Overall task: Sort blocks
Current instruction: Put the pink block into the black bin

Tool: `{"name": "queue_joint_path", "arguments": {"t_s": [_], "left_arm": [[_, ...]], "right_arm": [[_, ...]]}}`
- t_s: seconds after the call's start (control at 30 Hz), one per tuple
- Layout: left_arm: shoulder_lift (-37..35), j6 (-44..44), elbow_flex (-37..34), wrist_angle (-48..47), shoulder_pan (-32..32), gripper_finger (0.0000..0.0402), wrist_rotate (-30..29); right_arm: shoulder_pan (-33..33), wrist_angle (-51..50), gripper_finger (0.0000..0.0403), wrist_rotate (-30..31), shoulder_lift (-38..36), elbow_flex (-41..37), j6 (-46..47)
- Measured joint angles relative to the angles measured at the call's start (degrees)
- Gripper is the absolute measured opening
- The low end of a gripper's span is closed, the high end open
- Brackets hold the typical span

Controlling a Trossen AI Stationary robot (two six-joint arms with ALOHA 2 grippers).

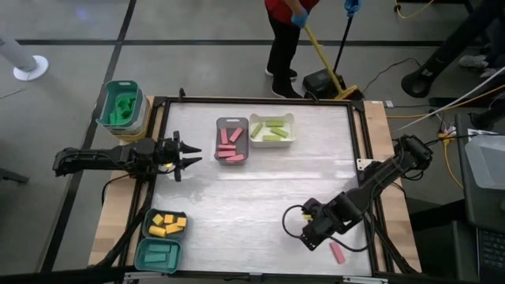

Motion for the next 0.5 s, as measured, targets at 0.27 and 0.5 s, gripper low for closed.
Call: {"name": "queue_joint_path", "arguments": {"t_s": [0.27, 0.5], "left_arm": [[0.00, 0.00, 0.00, -0.23, -0.01, 0.0133, 0.01], [0.00, 0.00, 0.00, -0.25, -0.01, 0.0133, 0.01]], "right_arm": [[2.91, -0.21, 0.0211, -5.26, 0.00, -3.43, 13.96], [7.12, 0.31, 0.0270, -8.55, 0.00, -8.54, 21.53]]}}
